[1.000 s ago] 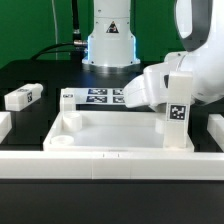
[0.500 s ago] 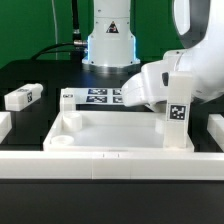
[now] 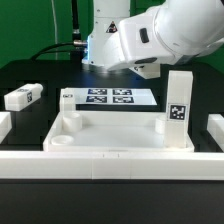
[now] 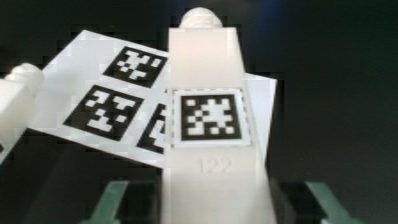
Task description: Assemble desk
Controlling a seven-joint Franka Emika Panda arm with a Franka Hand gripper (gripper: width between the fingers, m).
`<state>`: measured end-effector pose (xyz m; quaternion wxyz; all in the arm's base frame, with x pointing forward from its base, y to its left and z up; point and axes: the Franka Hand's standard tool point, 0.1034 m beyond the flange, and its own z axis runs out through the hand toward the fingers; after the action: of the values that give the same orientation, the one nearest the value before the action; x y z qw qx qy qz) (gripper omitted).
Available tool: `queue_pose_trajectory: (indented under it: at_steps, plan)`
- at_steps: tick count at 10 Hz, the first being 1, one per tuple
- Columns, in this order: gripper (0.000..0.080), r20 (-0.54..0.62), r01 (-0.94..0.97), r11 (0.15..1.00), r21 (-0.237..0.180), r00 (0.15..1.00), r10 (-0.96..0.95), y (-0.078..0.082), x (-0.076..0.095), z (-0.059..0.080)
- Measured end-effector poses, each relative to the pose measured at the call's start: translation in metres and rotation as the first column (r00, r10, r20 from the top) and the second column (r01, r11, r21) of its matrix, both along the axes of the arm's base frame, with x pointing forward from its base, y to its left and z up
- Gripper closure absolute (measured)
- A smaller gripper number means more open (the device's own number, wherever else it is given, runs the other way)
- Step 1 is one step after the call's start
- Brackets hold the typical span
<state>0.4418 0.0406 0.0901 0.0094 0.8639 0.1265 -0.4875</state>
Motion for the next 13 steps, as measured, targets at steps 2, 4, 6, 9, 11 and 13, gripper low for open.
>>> queue_pose_trajectory:
  at_steps: [2,4,6,9,11,13]
  plan:
    - [0.0512,0.033,-0.001,1.000,0.005,0.999,0.001,0.000,0.005,-0.002]
    - [0.0512,0.119,0.003,1.000,0.028,0.993,-0.006,-0.004,0.023,0.014]
    - [0.0511,0.196,0.030,0.999,0.034,0.980,-0.036,-0.016,0.043,0.051]
    - [0.0511,0.416,0.015,0.998,0.065,0.909,-0.041,-0.017,0.060,0.056]
    - [0.0511,0.548,0.009,0.996,0.086,0.835,-0.054,-0.019,0.065,0.056]
    - [0.0511,0.621,0.185,0.960,0.210,0.733,-0.277,-0.028,0.082,0.075]
